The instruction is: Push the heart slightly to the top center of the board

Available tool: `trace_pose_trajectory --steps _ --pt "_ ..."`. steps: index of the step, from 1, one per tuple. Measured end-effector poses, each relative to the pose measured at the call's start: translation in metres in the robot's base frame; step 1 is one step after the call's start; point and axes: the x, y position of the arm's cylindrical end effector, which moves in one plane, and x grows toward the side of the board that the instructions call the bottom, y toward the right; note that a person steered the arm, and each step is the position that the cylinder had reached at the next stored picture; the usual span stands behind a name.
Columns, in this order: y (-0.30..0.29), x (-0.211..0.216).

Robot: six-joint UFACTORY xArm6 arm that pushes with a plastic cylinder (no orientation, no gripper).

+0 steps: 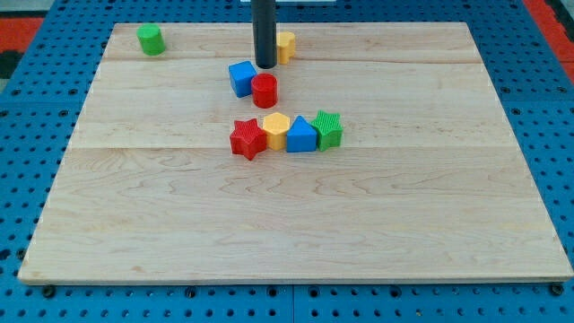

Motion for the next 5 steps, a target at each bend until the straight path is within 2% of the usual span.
trace_pose_trajectory --steps 1,5 --pt "0.025 -0.012" --pt "0.011 -0.034"
